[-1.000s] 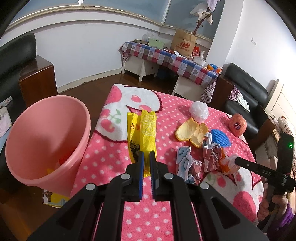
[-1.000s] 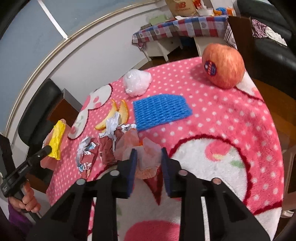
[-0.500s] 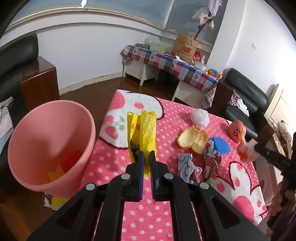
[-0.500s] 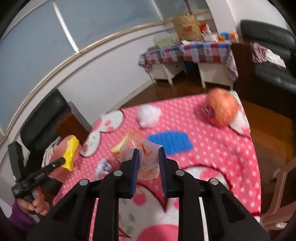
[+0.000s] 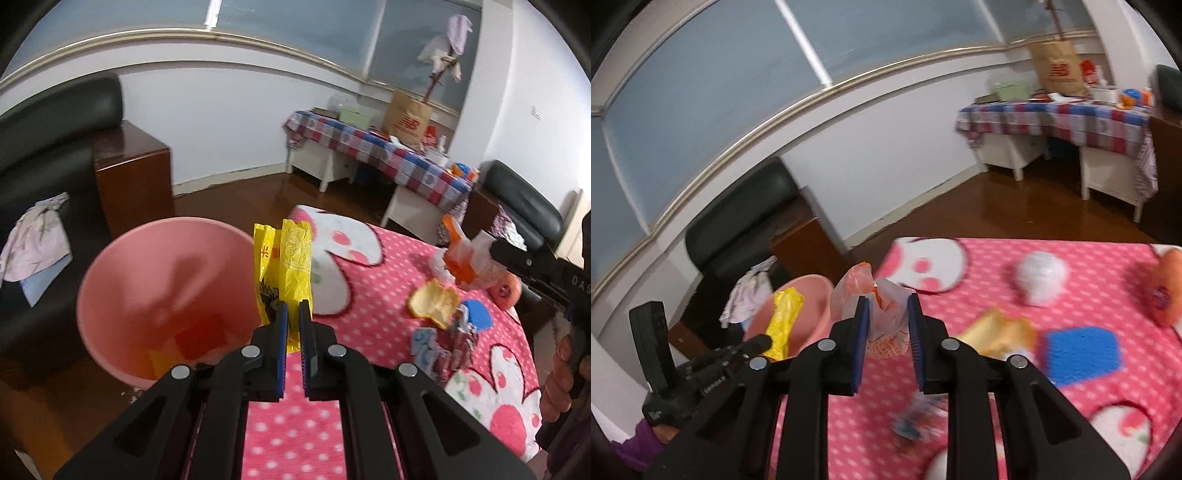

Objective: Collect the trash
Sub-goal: 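Carry the yellow packet and clear bag with both grippers over the pink bucket, then open both grippers to drop the packet and bag into the bucket, then move both grippers back over the foil wrappers on the table, then grasp a foil wrapper with the left gripper while the right gripper grasps another foil wrapper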

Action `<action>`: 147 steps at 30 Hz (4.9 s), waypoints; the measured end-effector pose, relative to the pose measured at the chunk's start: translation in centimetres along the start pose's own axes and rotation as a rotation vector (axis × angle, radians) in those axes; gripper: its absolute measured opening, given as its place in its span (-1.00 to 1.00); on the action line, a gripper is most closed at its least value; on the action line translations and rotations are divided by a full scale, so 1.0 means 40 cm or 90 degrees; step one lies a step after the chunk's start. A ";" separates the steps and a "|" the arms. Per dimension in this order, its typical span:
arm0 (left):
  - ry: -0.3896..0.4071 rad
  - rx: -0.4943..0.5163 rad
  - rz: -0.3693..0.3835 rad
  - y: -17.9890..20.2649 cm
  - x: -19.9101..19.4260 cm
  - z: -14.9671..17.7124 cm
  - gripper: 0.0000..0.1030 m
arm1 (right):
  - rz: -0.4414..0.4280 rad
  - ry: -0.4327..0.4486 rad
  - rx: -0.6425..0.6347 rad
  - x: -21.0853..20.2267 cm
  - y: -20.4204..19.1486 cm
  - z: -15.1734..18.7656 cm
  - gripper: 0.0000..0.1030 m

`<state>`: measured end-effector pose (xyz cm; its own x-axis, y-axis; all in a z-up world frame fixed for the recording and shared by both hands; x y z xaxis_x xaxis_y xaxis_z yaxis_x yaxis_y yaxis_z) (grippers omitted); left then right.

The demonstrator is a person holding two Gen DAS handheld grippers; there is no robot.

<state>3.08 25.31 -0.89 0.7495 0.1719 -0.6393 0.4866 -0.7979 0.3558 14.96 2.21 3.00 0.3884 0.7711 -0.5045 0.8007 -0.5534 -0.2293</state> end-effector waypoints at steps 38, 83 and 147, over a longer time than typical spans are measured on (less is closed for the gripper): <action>-0.010 -0.081 -0.158 -0.237 0.056 0.004 -0.88 | -0.107 -0.180 -0.083 0.424 -0.309 0.039 -0.58; 0.018 -0.002 -0.039 -0.013 -0.056 0.030 -0.46 | 0.008 -0.068 -0.092 0.070 -0.170 0.073 -0.24; -0.149 0.128 0.096 0.255 0.133 0.232 -0.82 | 0.117 -0.124 0.228 -0.050 0.256 0.316 -0.24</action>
<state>7.89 12.72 -6.98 0.6714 -0.0755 -0.7372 0.2622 -0.9062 0.3316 16.63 -8.98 -8.84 0.3892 0.5954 -0.7028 0.5052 -0.7760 -0.3776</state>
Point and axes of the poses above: each gripper's, at about its wrist camera, not at the fingertips, and x roughly the way its jaws point, y to its right, z to its underside, the point moved 5 cm from there along x, roughly the way its jaws point, and after that the axes turned 14 degrees about -x, right-handed, at the moved point
